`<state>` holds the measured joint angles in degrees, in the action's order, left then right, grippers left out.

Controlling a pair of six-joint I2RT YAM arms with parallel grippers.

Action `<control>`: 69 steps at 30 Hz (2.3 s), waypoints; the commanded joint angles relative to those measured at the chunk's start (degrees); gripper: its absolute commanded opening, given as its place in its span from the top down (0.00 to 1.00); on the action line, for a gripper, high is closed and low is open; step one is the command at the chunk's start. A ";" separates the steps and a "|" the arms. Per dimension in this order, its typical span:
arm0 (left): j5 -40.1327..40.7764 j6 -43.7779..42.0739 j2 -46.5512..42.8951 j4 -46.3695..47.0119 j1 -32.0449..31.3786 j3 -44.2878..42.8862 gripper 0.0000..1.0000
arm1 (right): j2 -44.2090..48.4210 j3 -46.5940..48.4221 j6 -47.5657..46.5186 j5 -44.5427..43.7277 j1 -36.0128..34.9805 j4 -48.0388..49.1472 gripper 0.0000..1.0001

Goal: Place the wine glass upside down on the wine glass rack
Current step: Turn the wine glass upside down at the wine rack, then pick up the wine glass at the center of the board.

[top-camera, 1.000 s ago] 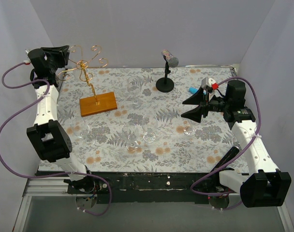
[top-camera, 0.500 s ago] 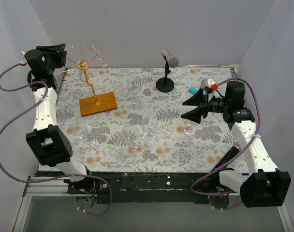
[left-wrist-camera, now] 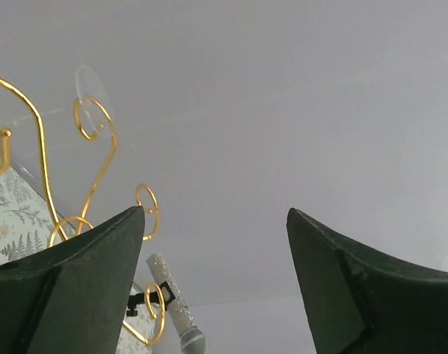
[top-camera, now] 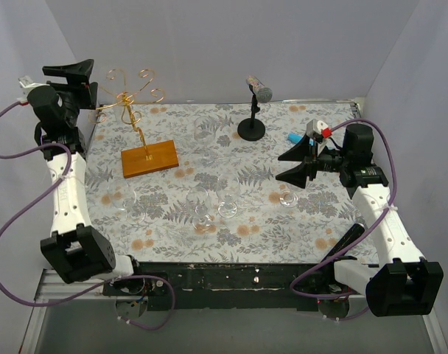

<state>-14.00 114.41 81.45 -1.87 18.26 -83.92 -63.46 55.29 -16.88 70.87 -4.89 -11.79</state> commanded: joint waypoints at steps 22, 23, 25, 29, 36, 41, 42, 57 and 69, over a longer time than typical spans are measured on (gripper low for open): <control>-1.03 -39.87 -41.80 -13.24 -19.82 20.72 0.02 | 3.52 7.20 -21.17 -12.33 0.75 -18.52 0.21; -1.12 -41.01 -42.77 -14.29 -20.45 21.16 0.02 | 3.78 7.73 -21.61 -13.38 0.75 -19.40 0.21; -1.20 -42.94 -44.61 -16.40 -21.77 22.30 0.02 | 4.48 8.52 -22.31 -15.05 0.75 -20.90 0.21; -0.94 -45.67 -47.78 -19.66 -23.79 24.33 0.02 | 6.42 8.87 -22.05 -17.43 0.75 -22.04 0.19; 0.55 -48.75 -52.35 -23.00 -26.08 26.35 0.02 | 9.41 7.91 -19.86 -19.45 0.75 -21.52 0.15; 0.29 -48.76 -54.20 -23.88 -26.79 26.70 0.02 | 9.94 7.73 -18.97 -19.46 0.67 -21.69 0.14; 0.11 -48.67 -54.55 -23.97 -26.87 26.88 0.02 | 9.85 7.73 -18.97 -19.46 0.75 -21.69 0.14; -2.96 -45.77 -55.17 -22.30 -27.31 28.73 0.02 | 7.56 10.10 -19.15 -19.46 0.75 -22.84 0.14; -3.76 -44.62 -55.17 -22.30 -27.40 29.08 0.02 | 6.95 9.31 -18.19 -17.70 0.93 -21.61 0.14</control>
<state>-16.71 69.30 26.17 -24.82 -8.86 -54.72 -56.53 63.02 -36.01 51.33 -4.45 -34.68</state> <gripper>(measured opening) 0.981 0.860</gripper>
